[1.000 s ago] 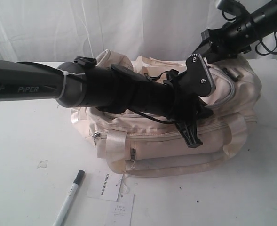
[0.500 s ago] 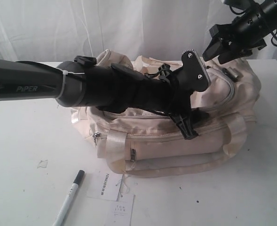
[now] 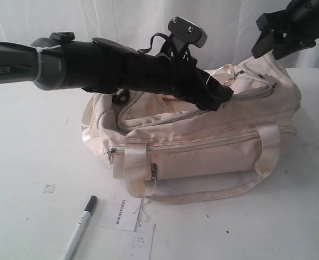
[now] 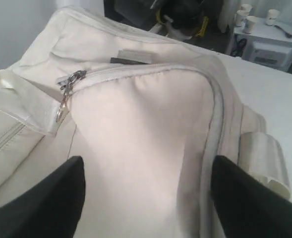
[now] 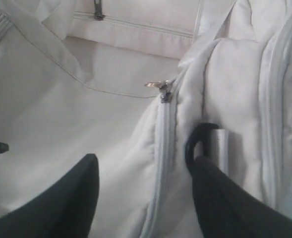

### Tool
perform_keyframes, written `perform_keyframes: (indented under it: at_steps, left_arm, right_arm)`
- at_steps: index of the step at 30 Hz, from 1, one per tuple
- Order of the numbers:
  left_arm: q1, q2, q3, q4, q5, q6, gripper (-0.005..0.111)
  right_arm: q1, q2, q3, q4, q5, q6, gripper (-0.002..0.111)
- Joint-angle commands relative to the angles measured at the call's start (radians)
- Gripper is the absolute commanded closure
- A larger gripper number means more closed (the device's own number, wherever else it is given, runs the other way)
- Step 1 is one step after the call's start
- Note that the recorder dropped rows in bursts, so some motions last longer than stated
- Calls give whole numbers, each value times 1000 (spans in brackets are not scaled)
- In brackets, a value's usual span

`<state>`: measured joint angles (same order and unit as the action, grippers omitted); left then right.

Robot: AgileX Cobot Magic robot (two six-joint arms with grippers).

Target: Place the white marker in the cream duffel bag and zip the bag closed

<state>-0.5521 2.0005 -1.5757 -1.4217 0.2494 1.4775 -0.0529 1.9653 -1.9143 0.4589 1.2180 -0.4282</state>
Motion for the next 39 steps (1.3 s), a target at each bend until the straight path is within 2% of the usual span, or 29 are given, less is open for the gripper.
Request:
perform_keyframes:
  at_steps: [1,3,7,15,24,26,30,31,34,39]
  left_arm:
    - [30,-41,-8,-26,163,37,34]
    - [32,-44,-8,-22,150,72,34]
    - [32,-17,-8,-17,10,156,34]
    - [64,75,-8,-44,58,231,34]
    - [64,84,-25,-116,-13,321,34]
    - [64,84,-41,-114,-13,330,34]
    - [64,81,-53,-118,-13,329,35]
    - [64,81,-53,-118,-13,327,36]
    - [65,81,-53,-118,-9,303,39]
    - [72,83,-53,-118,151,289,40]
  right_arm:
    - [4,-38,73,43,3,-15,55]
    - [4,-34,114,43,3,-20,55]
    - [7,-27,162,47,-11,-20,55]
    - [15,-12,183,12,-78,-22,55]
    - [17,65,183,-33,-115,-19,57]
    - [22,67,183,-33,-89,-19,66]
    - [26,60,183,-31,3,-19,105]
    - [26,60,183,-31,3,-19,108]
    - [27,57,193,-33,3,-16,108]
    - [34,20,285,-52,3,-16,108]
